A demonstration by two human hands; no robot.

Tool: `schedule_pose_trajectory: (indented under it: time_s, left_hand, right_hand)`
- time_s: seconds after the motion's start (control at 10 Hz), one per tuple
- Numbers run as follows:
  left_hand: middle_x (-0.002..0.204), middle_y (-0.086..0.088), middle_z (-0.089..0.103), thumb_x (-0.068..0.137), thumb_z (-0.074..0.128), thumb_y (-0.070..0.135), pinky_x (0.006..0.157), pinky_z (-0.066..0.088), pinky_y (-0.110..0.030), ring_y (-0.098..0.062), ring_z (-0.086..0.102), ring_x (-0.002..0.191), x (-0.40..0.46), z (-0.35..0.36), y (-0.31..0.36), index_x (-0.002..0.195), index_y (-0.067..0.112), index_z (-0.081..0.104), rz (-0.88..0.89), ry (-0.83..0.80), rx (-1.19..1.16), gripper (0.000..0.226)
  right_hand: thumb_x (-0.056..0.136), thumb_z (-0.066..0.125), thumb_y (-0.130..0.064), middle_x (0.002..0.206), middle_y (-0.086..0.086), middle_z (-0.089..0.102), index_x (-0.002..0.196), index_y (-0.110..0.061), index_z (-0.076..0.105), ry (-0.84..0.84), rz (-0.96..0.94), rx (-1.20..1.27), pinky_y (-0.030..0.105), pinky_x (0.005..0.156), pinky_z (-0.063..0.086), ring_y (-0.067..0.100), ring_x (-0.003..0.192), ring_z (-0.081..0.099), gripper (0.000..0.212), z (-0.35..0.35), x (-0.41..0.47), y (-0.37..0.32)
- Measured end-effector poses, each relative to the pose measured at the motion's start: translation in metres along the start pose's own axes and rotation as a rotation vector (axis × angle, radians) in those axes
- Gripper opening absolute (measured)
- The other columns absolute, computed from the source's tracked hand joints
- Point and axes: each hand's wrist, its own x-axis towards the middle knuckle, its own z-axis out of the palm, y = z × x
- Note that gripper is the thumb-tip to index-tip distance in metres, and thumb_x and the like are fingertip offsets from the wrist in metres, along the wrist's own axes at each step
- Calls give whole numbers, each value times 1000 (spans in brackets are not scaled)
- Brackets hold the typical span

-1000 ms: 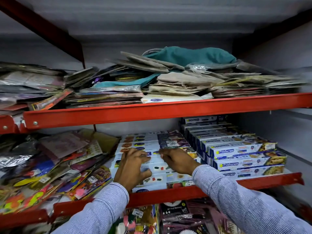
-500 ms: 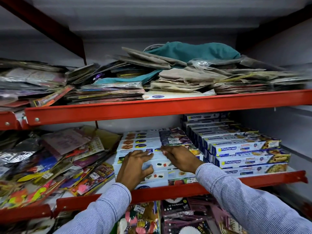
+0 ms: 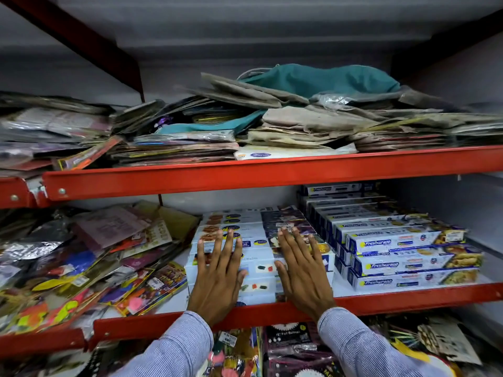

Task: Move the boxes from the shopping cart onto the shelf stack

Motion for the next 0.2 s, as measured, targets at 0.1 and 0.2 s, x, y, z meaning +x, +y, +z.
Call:
schedule_pose_trajectory:
  time_s: [0.1, 0.2]
  left_hand:
    - [161, -18, 15, 101, 31, 42, 113, 10, -70, -36, 6, 148, 2, 1, -1, 152, 6, 17, 10, 2, 13, 64]
    - [161, -17, 11, 100, 34, 43, 113, 12, -69, -35, 2, 149, -1, -6, 1, 152, 6, 13, 1, 27, 0, 67]
  right_hand:
    - [101, 20, -43, 163, -1, 18, 153, -19, 17, 6, 3, 9, 49, 121, 13, 14, 151, 7, 57, 0, 1, 0]
    - [101, 21, -44, 164, -2, 10, 154, -19, 10, 37, -4, 26, 50, 121, 14, 15, 152, 3, 60, -6, -1, -5]
